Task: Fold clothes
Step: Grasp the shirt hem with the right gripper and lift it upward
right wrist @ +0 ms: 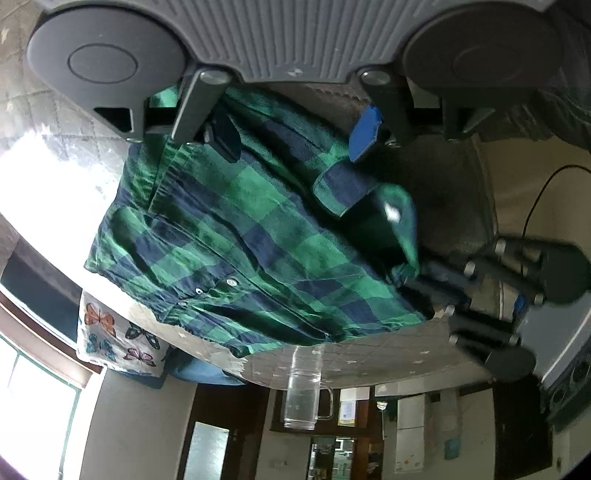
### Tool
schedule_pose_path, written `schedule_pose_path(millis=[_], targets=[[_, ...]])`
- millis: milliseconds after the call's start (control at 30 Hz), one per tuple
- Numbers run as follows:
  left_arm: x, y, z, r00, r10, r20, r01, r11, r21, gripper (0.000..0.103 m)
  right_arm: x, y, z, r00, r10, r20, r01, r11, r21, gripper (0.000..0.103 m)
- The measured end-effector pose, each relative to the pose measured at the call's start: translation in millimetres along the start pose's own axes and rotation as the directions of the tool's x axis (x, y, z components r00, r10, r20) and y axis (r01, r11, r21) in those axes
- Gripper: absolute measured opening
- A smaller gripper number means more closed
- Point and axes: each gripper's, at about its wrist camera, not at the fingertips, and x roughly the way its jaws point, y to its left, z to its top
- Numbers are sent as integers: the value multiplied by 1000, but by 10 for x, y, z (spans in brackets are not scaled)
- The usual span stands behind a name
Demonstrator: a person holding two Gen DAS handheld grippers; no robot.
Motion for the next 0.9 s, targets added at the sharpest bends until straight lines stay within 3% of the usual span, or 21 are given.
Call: schedule_pose_path(millis=[200, 267, 367, 433, 500, 600, 733, 900], targets=[[69, 334, 208, 999, 27, 38, -22, 989, -146, 9, 107, -13, 73, 1000, -3, 23, 5, 999, -54, 70], [102, 396, 220, 999, 27, 33, -21, 985, -169, 9, 182, -33, 115, 1000, 1, 29, 1, 998, -59, 65], [152, 489, 238, 999, 26, 26, -20, 979, -204, 9, 304, -87, 173, 999, 27, 17, -26, 999, -31, 45], [185, 551, 249, 999, 26, 22, -20, 974, -227, 9, 371, -137, 209, 999, 39, 1, -39, 999, 3, 24], [148, 561, 218, 999, 28, 22, -22, 973, -228, 12, 391, -223, 240, 998, 60, -1, -60, 996, 61, 17], [23, 530, 123, 999, 53, 13, -49, 976, -214, 27, 357, -349, 305, 996, 83, 22, -85, 988, 128, 12], [-116, 451, -24, 993, 115, -20, -117, 980, -163, 57, 288, -432, 383, 995, 91, 51, -98, 980, 173, 11], [-75, 406, -191, 982, 166, -95, -175, 980, -95, 58, 211, -442, 434, 994, 79, 77, -92, 980, 178, 11]])
